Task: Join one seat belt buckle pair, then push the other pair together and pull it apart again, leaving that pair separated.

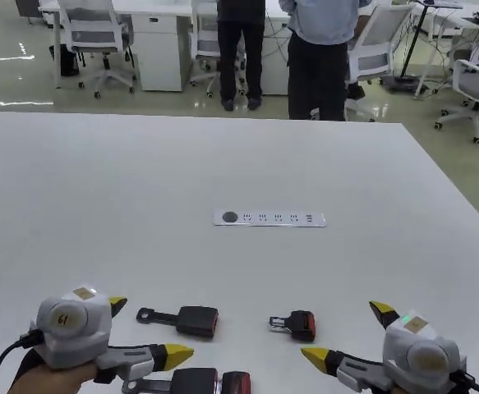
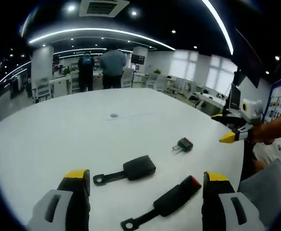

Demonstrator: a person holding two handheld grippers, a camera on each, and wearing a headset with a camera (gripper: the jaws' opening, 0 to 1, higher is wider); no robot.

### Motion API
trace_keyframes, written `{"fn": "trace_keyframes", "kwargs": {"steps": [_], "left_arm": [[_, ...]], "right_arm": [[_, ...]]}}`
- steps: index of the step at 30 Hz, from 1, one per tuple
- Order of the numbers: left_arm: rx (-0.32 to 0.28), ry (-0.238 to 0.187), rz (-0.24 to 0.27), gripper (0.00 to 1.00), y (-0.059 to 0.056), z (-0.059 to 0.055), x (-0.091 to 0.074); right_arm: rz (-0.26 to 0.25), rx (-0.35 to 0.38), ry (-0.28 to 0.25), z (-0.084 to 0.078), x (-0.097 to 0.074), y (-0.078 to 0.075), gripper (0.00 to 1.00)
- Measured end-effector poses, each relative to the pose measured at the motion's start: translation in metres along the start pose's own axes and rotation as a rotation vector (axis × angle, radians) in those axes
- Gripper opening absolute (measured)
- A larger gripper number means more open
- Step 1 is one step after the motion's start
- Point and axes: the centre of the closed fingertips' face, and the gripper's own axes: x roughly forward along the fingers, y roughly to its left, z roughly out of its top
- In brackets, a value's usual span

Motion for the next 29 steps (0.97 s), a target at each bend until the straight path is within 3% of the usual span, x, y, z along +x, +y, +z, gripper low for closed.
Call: {"fn": "trace_keyframes", "kwargs": {"steps": [2, 6, 8, 12, 16, 23, 29], "left_arm": [[-0.005, 0.002, 0.009, 1.00, 0.004, -0.008, -0.009], [0.007, -0.015, 0.006, 1.00, -0.005, -0.015, -0.024], [0.009, -0.029, 0.007, 1.00, -0.014, -0.016, -0.032], [0.030, -0.051, 0.010, 1.00, -0.008, -0.018, -0.048], [0.046, -0.060, 0.005, 1.00, -0.021, -0.020, -0.060], [0.079, -0.085, 0.012, 1.00, -0.014, -0.020, -0.077], [0.079, -0.085, 0.015, 1.00, -0.012, -0.023, -0.084]], "right_arm": [[-0.007, 0.009, -0.009, 0.000, -0.010, 0.007, 0.93], [-0.031, 0.016, -0.029, -0.005, -0.026, 0.013, 0.94], [-0.034, 0.024, -0.048, -0.003, -0.031, 0.016, 0.96], [-0.042, 0.023, -0.057, -0.007, -0.042, 0.023, 0.97], [-0.053, 0.026, -0.057, -0.012, -0.052, 0.027, 0.98], [-0.082, 0.032, -0.064, -0.016, -0.070, 0.034, 1.00], [-0.096, 0.030, -0.053, -0.022, -0.073, 0.030, 1.00]]}}
